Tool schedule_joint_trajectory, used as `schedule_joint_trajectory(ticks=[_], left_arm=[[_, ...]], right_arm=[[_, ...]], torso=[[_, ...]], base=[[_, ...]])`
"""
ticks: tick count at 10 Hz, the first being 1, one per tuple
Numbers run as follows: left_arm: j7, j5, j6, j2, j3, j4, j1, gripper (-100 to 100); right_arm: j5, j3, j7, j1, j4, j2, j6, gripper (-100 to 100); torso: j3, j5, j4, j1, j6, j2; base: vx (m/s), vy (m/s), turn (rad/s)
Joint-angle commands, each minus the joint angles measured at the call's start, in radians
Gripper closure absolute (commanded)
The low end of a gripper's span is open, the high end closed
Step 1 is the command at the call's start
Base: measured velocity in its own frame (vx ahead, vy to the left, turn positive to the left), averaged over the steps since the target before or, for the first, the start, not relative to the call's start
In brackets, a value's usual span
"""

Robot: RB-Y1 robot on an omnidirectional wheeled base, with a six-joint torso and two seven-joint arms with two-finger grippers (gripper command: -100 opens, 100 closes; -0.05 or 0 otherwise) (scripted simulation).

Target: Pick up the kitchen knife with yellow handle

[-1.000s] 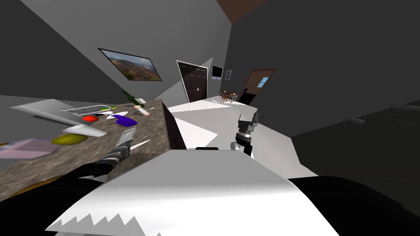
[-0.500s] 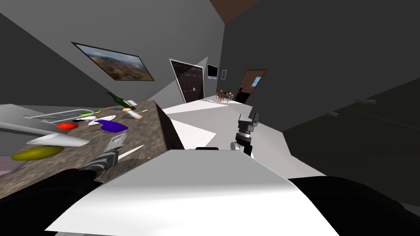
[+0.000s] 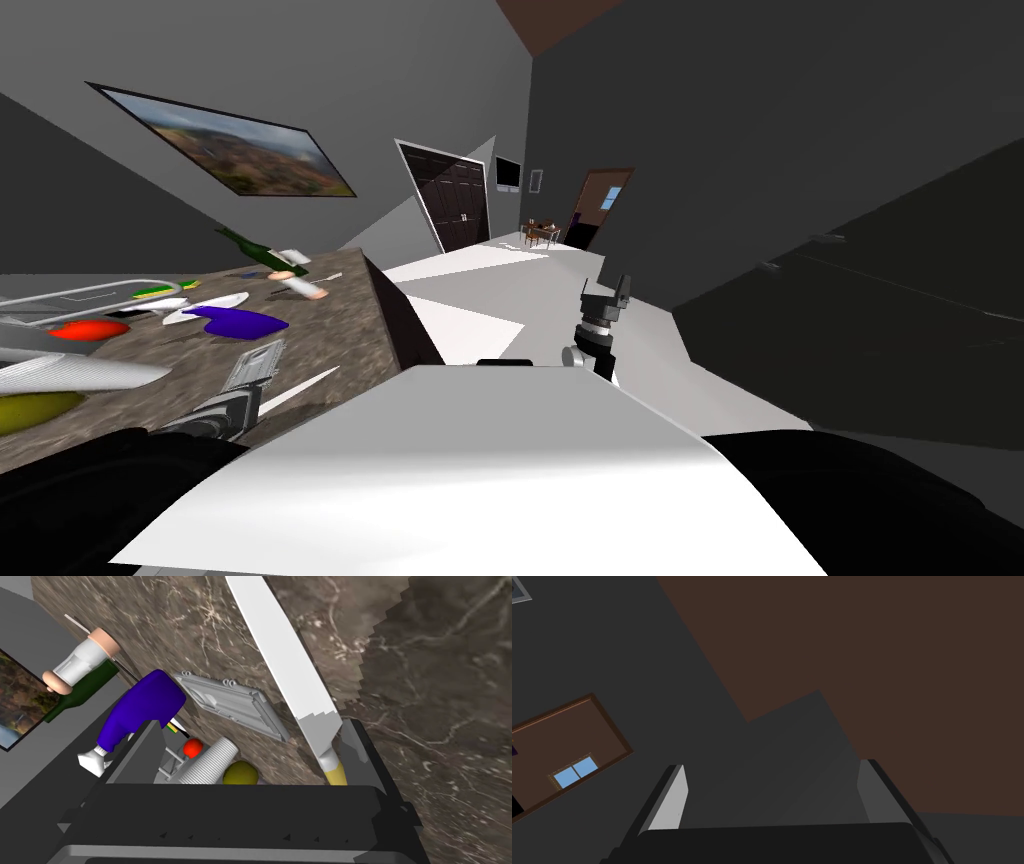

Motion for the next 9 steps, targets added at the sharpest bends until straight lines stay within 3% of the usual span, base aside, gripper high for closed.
schedule_joint_trajectory(ticks=[1,4,9], left_arm=[[0.005,0.026,0.048,0.010,0.008,0.019,0.006,-100],[0.028,0.106,0.144,0.038,0.045,0.077,0.027,-100],[0.051,0.210,0.294,0.057,0.074,0.133,0.042,-100]], right_arm=[[0.000,0.000,0.000,0.000,0.000,0.000,0.000,0],[0.000,0.000,0.000,0.000,0.000,0.000,0.000,0],[0.000,0.000,0.000,0.000,0.000,0.000,0.000,0]], torso=[[0.000,0.000,0.000,0.000,0.000,0.000],[0.000,0.001,0.000,0.001,-0.001,0.001],[0.000,0.001,0.000,0.002,-0.001,0.001]], base=[[-0.005,0.029,-0.153],[-0.017,0.045,-0.161],[-0.020,0.044,-0.138]])
